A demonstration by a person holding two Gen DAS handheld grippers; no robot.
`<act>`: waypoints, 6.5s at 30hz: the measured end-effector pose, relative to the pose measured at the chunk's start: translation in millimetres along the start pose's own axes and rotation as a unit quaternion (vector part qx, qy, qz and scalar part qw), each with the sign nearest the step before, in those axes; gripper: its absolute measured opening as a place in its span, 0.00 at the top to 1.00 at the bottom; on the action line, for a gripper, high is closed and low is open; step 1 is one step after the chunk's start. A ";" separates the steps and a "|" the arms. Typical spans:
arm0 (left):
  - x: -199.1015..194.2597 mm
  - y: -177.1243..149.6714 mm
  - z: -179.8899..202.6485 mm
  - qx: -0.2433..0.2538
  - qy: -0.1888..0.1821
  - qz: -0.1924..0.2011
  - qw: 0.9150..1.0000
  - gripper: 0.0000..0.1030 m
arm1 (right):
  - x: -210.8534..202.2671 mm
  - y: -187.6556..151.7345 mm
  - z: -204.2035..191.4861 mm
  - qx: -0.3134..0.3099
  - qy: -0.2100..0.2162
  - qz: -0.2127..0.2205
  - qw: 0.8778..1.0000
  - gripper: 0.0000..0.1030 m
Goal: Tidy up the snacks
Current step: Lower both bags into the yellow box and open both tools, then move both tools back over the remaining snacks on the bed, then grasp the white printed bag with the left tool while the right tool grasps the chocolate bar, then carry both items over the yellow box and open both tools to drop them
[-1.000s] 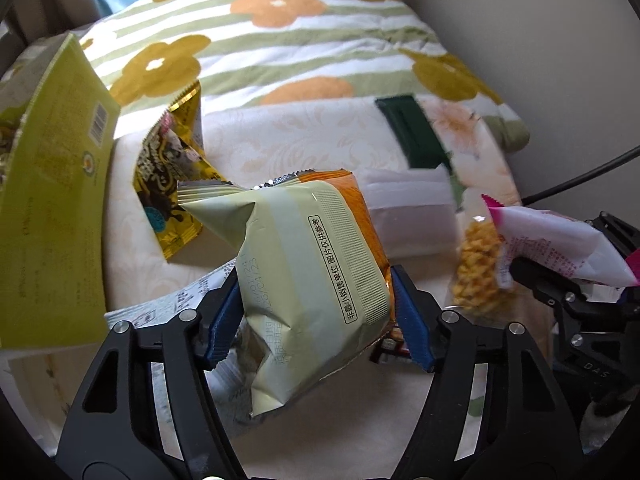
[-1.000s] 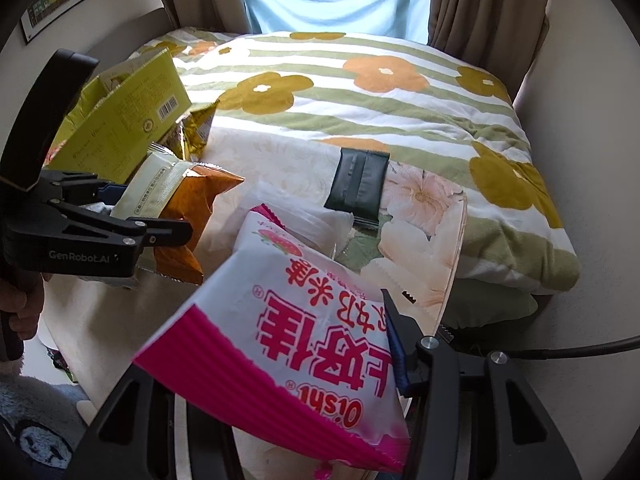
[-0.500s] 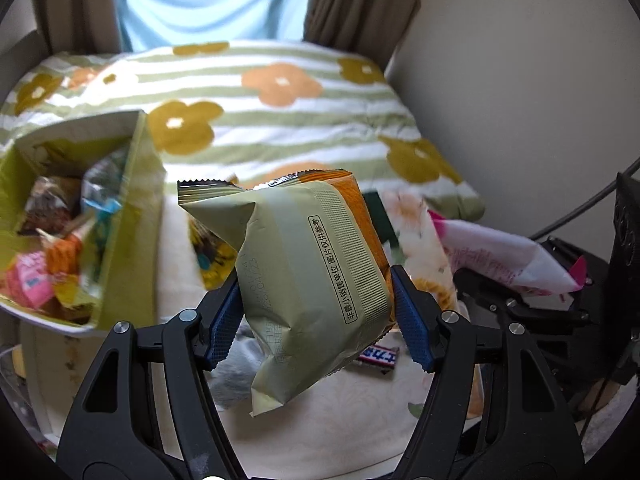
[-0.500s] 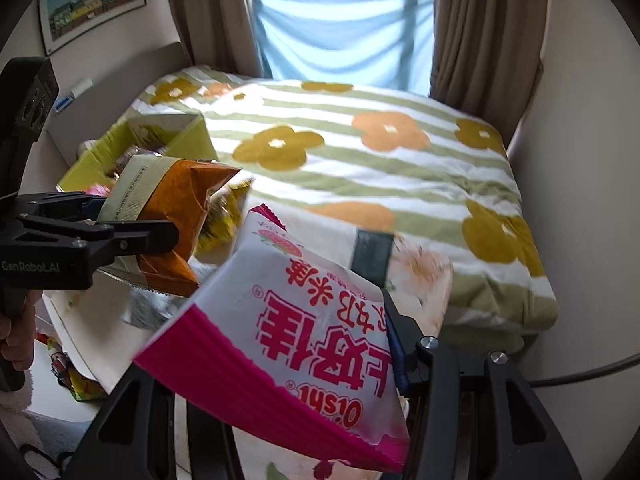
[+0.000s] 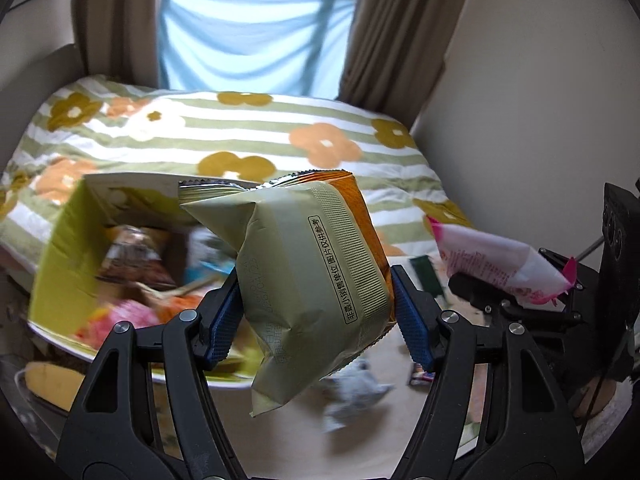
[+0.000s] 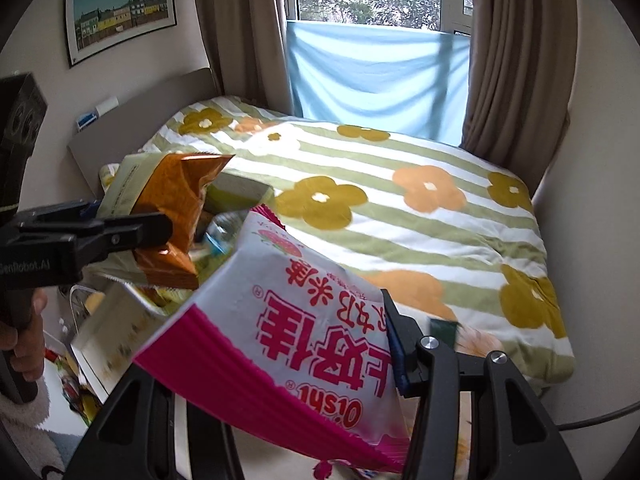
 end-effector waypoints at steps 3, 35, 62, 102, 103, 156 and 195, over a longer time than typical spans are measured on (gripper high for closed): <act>-18.4 8.5 -38.4 -0.002 0.010 0.005 1.000 0.36 | 6.6 21.3 -32.8 0.007 0.007 0.004 1.000 0.54; -6.2 -40.7 -274.3 -0.064 0.123 -0.082 0.987 0.00 | 118.0 57.8 -203.6 -0.004 0.064 -0.091 0.994 0.54; -16.3 -50.6 -266.9 -0.058 0.146 -0.088 0.984 0.00 | 139.2 72.2 -214.7 0.033 0.067 -0.087 0.993 0.01; -7.0 -50.7 -60.7 0.050 0.042 -0.040 0.997 0.00 | -15.1 -4.2 -35.4 0.105 -0.088 -0.031 0.990 0.01; -4.4 -54.8 -52.7 0.047 0.039 -0.042 0.997 0.00 | -18.4 -9.6 -26.6 0.104 -0.089 -0.031 0.990 0.01; 196.2 -203.0 -12.1 -0.100 0.103 -0.173 0.974 0.41 | 88.6 -227.9 3.3 -0.195 0.026 -0.121 0.973 0.52; 100.2 -120.5 23.8 -0.054 0.095 -0.072 0.991 0.42 | 30.3 -142.7 20.9 -0.073 0.048 -0.081 0.993 0.75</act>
Point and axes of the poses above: each gripper's, at about its wrist camera, not at the fingertips, and x roughly the way its jaws point, z to its right, y to its top, the point moved 10 cm from there along x, roughly the way its jaws point, and after that the axes turned 14 degrees about -y, right-handed, at the moved point
